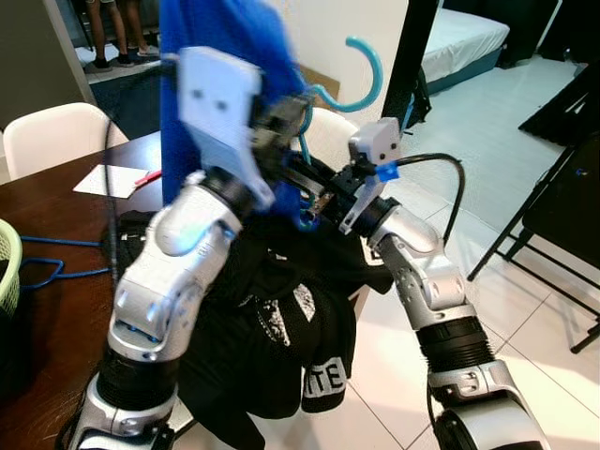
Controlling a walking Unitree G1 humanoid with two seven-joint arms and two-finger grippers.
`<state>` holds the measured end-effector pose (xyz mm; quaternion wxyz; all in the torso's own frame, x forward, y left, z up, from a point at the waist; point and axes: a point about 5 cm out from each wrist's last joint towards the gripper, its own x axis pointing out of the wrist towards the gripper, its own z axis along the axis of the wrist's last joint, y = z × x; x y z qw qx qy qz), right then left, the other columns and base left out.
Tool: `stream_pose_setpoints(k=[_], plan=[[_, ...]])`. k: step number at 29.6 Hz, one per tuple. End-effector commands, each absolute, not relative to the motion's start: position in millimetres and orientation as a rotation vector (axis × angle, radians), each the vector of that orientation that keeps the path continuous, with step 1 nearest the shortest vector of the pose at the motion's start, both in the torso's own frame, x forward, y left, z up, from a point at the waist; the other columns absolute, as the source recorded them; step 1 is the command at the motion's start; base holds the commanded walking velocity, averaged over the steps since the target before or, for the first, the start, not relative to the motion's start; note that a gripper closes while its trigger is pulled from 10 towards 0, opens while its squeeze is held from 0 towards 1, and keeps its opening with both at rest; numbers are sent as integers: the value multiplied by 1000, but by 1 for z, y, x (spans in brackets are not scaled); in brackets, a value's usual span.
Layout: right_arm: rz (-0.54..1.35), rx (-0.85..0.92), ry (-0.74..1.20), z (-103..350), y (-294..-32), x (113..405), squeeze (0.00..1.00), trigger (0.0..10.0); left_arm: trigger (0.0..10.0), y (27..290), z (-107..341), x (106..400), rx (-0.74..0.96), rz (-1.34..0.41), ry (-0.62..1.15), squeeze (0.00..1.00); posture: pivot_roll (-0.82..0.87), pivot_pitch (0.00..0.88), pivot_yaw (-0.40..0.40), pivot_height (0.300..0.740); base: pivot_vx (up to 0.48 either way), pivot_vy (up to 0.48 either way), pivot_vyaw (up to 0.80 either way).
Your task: Hang hanger
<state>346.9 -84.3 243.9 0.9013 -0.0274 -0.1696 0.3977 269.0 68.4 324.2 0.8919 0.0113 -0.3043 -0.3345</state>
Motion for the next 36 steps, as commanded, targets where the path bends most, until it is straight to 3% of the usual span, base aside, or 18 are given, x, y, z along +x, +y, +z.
stream_pose_setpoints(k=[1, 13, 18, 27, 28, 31, 32, 33, 34, 36], plan=[[821, -81, -341, 246, -80, 349, 0, 10000, 0, 59, 323, 260, 72, -793, -631, 0, 80, 67, -12, 740, 0, 0, 0], [808, -107, -315, 242, -80, 351, 0, 10000, 0, 46, 317, 247, 82, -949, -603, 0, 80, 58, -15, 740, 0, 0, 0], [799, -102, -321, 243, -80, 352, 0, 10000, 0, 38, 315, 232, 0, -1082, -571, 0, 82, 64, -18, 740, 0, 0, 0], [790, -74, -344, 248, -82, 352, 0, 10000, 0, 45, 283, 229, 171, -1151, -400, 0, 78, 68, -13, 740, 0, 0, 0], [787, -70, -347, 248, -83, 352, 0, 10000, 1765, 54, 275, 232, 224, -1120, -356, 0, 78, 68, -13, 740, 0, 0, 0], [787, -70, -347, 248, -83, 352, 0, 10000, 1765, 54, 275, 232, 224, -1120, -356, 0, 78, 68, -13, 740, 0, 0, 0], [784, -68, -350, 249, -84, 352, 0, 10000, 7804, 65, 268, 238, 292, -1060, -312, 0, 80, 71, -13, 740, 0, 0, 0], [784, -68, -350, 249, -84, 352, 0, 10000, 7804, 65, 268, 238, 292, -1060, -312, 0, 80, 71, -13, 740, 0, 0, 0], [784, -66, -351, 249, -84, 352, 0, 10000, 10000, 79, 260, 247, 373, -983, -267, 0, 87, 73, -17, 740, 0, 0, 0], [787, -64, -353, 249, -84, 352, 0, 10000, 10000, 90, 256, 252, 427, -926, -236, 0, 88, 73, -18, 740, 0, 0, 0]])
